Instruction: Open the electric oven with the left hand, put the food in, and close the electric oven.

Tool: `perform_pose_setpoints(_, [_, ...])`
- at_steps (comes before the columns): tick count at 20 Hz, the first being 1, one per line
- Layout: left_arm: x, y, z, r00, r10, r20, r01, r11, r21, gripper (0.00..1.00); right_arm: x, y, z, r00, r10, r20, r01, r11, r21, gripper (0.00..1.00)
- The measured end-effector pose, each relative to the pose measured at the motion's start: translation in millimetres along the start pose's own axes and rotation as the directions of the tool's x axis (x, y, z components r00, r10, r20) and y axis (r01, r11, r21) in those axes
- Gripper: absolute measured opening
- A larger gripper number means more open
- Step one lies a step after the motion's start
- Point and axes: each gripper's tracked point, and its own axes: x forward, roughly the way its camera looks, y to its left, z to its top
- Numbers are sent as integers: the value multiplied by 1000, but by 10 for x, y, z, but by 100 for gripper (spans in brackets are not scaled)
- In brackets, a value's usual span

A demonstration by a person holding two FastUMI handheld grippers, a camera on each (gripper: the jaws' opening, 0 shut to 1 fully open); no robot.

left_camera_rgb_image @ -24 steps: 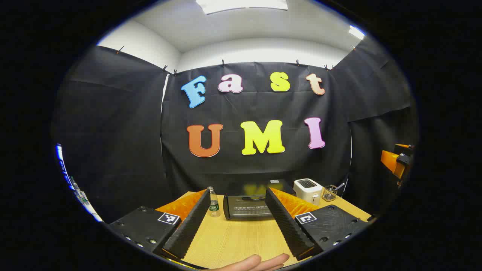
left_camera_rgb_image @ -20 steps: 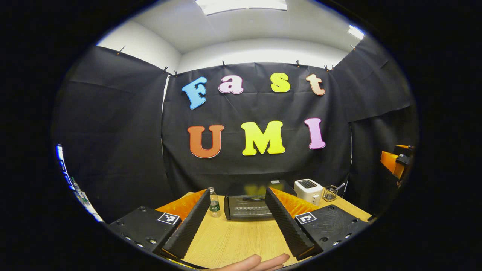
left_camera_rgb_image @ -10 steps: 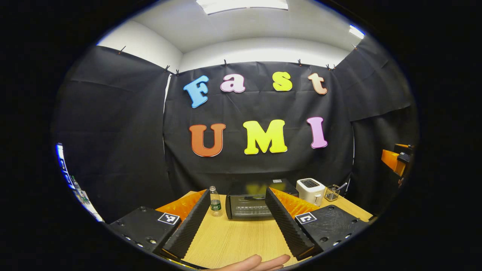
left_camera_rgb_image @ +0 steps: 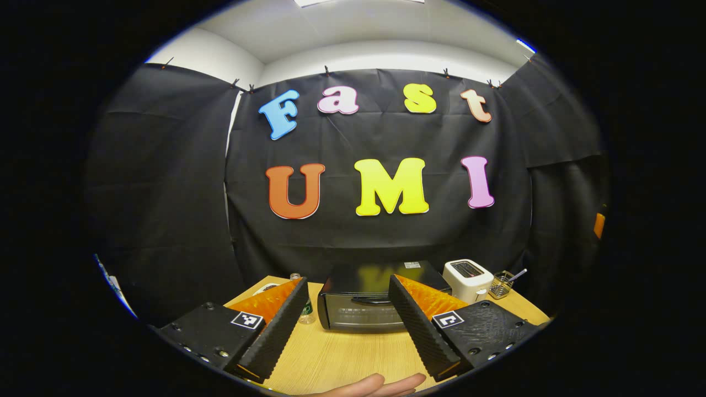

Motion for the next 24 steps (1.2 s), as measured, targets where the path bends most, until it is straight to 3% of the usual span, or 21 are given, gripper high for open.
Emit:
perform_pose_setpoints(6, [1098, -523, -503, 982, -138, -127, 132, 990, -53, 96, 269, -134, -185, 999, 6, -41, -4, 999, 41, 90])
perform_pose_setpoints(7, [1229, -547, -596, 979, -142, -150, 133, 989, -65, 96, 259, -162, -206, 999, 6, -46, -4, 999, 48, 90])
perform_pose_setpoints(8, [1368, -566, -729, 972, -144, -184, 131, 988, -79, 96, 254, -196, -225, 999, 5, -48, -3, 998, 56, 100])
perform_pose_setpoints(11, [1673, -628, -1091, 948, -159, -277, 131, 985, -117, 95, 231, -270, -272, 999, 5, -44, -2, 998, 66, 100])
perform_pose_setpoints(12, [1752, -597, -1213, 942, -139, -305, 115, 989, -97, 95, 216, -291, -282, 999, 5, -45, -1, 998, 70, 90])
perform_pose_setpoints(14, [1796, -559, -1464, 918, -100, -384, 79, 994, -69, 94, 187, -305, -303, 999, 12, -46, -9, 997, 75, 90])
perform_pose_setpoints(15, [1671, -549, -1343, 930, -94, -355, 81, 995, -53, 93, 179, -351, -320, 999, 7, -45, -4, 997, 76, 90])
perform_pose_setpoints(16, [1828, -616, -1356, 930, -121, -348, 110, 993, -50, 82, 178, -386, -322, 999, 1, -46, 2, 997, 75, 100])
perform_pose_setpoints(17, [1821, -721, -1405, 914, -167, -371, 154, 986, -64, 82, 169, -397, -354, 999, -5, -50, 9, 997, 74, 100])
perform_pose_setpoints(18, [1765, -734, -1449, 905, -152, -397, 145, 988, -49, 95, 157, -410, -365, 999, -9, -53, 12, 997, 73, 90])
perform_pose_setpoints(19, [1776, -720, -1417, 910, -144, -389, 148, 989, -21, 86, 159, -418, -369, 999, -11, -52, 15, 997, 75, 90])
perform_pose_setpoints(20, [1792, -715, -1456, 909, -132, -395, 139, 990, -10, 98, 151, -418, -372, 998, -13, -53, 17, 997, 77, 100])
perform_pose_setpoints(21, [1796, -720, -1454, 909, -131, -396, 135, 991, -19, 97, 153, -409, -384, 998, -12, -56, 17, 997, 80, 100])
perform_pose_setpoints(22, [1788, -728, -1464, 906, -137, -401, 136, 990, -31, 97, 151, -394, -396, 998, -8, -58, 13, 997, 81, 90])
perform_pose_setpoints(24, [1763, -723, -1489, 904, -147, -401, 134, 989, -59, 99, 147, -364, -416, 998, -1, -64, 6, 997, 78, 90])
